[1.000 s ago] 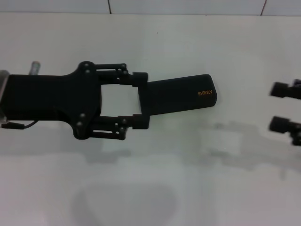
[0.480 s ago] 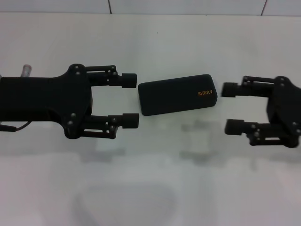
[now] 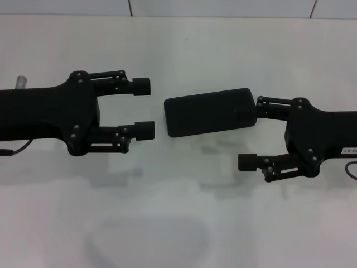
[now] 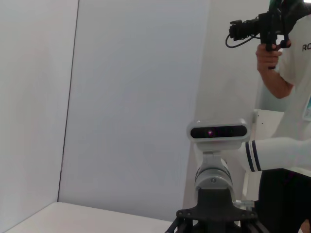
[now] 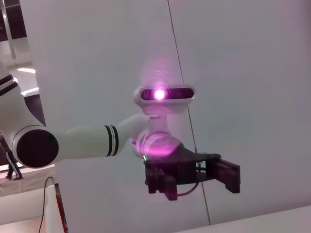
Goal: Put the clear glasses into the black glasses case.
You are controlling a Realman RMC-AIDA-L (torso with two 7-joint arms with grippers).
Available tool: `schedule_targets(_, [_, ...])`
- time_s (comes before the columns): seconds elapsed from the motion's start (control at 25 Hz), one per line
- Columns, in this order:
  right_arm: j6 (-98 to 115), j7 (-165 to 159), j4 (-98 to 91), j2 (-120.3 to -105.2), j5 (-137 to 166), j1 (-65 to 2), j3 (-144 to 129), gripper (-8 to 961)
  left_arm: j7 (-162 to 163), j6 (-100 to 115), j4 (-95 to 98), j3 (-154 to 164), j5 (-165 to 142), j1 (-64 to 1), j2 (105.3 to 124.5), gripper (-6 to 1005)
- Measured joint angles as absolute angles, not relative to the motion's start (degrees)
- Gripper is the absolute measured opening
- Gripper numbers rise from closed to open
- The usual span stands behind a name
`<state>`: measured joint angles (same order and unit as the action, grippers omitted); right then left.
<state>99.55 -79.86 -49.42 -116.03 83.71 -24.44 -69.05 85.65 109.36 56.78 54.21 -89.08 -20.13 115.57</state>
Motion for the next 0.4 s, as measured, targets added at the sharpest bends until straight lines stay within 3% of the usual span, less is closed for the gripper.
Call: schedule_targets(0.4, [100.68, -79.85, -49.60, -115.84, 81.49, -24.52, -69.62, 880, 85.16, 109.43, 56.75, 54.23, -89.26, -19.63, 115.81, 740])
